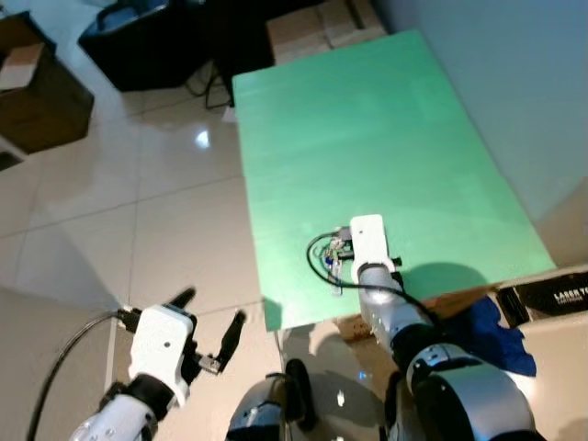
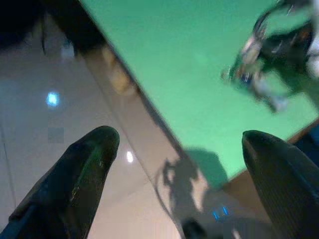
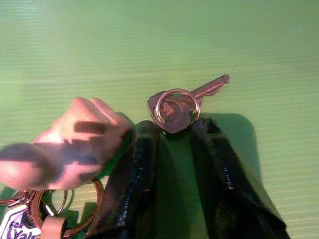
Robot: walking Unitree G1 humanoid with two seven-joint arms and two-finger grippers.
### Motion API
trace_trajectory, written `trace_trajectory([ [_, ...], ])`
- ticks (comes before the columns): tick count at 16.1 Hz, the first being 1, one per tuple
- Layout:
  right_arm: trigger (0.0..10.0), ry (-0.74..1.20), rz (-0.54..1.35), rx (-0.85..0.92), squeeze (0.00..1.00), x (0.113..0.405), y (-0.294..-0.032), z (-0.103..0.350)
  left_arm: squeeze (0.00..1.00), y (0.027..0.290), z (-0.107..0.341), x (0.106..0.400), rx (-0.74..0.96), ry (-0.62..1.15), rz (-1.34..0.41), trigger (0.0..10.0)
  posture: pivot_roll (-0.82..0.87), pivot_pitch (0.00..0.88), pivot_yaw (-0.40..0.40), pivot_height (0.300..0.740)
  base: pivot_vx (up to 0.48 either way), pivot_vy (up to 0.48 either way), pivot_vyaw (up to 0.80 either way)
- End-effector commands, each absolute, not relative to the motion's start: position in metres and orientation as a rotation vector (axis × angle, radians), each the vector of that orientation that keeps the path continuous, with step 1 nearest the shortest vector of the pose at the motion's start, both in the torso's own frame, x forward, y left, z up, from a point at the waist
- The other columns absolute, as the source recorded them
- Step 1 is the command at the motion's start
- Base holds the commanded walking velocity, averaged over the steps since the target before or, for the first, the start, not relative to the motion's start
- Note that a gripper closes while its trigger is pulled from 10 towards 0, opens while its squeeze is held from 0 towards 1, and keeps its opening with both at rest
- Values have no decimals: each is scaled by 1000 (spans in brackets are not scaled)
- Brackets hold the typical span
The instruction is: Hang keys on a hook
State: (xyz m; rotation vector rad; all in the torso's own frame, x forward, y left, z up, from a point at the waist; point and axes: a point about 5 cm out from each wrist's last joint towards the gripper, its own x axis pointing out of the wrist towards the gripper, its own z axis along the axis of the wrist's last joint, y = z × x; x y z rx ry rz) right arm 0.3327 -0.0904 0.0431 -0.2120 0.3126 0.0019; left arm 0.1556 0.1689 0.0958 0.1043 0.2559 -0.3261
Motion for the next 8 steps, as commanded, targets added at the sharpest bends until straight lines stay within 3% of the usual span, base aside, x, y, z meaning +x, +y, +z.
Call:
trace_trajectory([
  [1,0,426,18,-216,0,314,-87,19,0,175,87,150,87,335,-287,10000,69,323,233,740,0,0,0],
  [3,0,391,28,-217,0,317,-81,24,0,173,91,160,173,168,-327,10000,53,311,224,740,0,0,0],
  [5,0,319,34,-206,0,322,-75,35,0,167,84,167,68,279,-285,10000,25,285,207,740,0,0,0],
  [8,0,267,33,-212,0,325,-71,42,0,160,82,177,55,283,-292,10000,-1,259,195,740,0,0,0],
])
